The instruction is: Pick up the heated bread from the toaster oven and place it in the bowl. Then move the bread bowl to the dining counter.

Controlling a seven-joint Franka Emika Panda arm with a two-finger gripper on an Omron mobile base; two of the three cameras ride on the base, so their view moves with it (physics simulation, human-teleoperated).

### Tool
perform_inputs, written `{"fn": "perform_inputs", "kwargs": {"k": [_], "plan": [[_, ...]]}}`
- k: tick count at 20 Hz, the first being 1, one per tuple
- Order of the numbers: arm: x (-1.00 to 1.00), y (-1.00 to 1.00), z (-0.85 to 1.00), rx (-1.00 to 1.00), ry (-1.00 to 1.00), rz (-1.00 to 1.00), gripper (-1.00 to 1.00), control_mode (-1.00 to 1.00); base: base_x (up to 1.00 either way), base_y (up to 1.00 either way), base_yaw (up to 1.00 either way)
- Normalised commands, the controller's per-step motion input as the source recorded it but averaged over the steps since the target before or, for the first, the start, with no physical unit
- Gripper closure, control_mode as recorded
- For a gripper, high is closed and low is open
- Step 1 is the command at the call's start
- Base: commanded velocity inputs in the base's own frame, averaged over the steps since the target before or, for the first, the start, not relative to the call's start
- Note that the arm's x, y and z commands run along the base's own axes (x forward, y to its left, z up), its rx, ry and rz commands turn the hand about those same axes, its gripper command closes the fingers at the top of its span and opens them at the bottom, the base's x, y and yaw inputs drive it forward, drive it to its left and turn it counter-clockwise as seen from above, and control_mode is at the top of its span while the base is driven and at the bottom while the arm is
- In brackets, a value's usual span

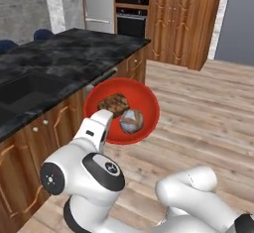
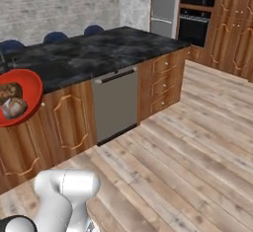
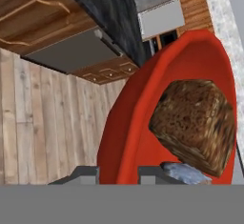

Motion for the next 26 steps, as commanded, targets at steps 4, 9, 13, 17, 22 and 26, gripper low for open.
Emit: {"fn": "perform_inputs", "kwargs": {"k": [4,9,13,17,22,26], "plan": [[0.00,0.00,0.00,0.00,0.00,0.00,1.00,1.00,1.00,-0.37,0.01],[0.00,0.00,0.00,0.00,0.00,0.00,1.00,1.00,1.00,-0.85,0.21],[0.00,0.00,0.00,0.00,0.00,0.00,1.00,1.00,1.00,-0.88,0.31],[0.00,0.00,0.00,0.00,0.00,0.00,1.00,1.00,1.00,-0.67,0.47],[0.00,0.00,0.00,0.00,0.00,0.00,1.00,1.00,1.00,-0.64,0.49],[0.00,0.00,0.00,0.00,0.00,0.00,1.00,1.00,1.00,-0.63,0.43]]}}
